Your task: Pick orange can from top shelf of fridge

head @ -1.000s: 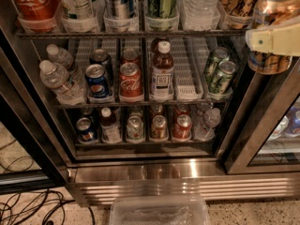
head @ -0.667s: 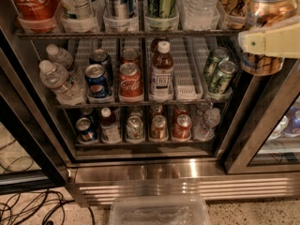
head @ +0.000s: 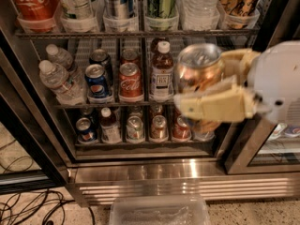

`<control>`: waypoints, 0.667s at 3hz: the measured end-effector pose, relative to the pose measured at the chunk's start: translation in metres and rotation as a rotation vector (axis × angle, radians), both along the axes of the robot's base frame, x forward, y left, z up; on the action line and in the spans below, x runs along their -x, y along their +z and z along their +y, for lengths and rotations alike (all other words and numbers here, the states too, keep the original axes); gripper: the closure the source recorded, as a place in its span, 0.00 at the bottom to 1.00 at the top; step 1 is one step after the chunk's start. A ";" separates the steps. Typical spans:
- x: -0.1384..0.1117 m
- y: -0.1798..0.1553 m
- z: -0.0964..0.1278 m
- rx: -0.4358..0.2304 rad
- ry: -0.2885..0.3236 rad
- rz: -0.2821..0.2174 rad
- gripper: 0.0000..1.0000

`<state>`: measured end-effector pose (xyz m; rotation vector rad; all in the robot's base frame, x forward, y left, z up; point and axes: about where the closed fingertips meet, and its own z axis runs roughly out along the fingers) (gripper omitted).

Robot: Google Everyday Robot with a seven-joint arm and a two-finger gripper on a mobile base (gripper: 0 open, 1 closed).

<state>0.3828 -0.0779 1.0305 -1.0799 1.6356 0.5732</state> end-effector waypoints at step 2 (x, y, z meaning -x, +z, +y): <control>0.074 -0.012 0.072 -0.053 0.265 0.033 1.00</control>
Offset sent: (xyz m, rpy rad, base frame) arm -0.1258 0.1114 -0.0029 0.1205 0.0410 0.4558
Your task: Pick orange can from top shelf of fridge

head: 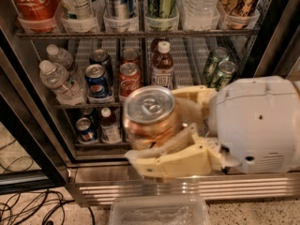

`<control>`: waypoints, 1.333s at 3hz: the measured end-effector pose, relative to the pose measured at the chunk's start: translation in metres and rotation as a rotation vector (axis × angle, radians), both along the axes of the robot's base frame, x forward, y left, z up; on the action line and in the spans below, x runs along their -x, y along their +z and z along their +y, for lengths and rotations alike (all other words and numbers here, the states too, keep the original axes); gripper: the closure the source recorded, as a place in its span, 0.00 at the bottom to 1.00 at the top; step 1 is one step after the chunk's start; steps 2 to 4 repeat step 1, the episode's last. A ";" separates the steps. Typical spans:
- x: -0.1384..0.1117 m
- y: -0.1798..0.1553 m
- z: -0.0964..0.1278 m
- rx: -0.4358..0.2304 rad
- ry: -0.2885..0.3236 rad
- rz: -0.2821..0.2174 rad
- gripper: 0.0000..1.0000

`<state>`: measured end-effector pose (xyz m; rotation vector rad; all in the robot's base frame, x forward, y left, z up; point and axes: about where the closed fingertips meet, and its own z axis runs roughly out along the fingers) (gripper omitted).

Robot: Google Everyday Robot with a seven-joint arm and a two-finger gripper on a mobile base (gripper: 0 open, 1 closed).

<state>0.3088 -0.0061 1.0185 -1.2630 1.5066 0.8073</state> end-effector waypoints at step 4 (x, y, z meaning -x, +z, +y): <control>0.003 0.002 0.002 -0.010 0.012 0.003 1.00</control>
Offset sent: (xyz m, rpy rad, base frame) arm 0.0000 0.0000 0.0000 0.0000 0.0000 0.0000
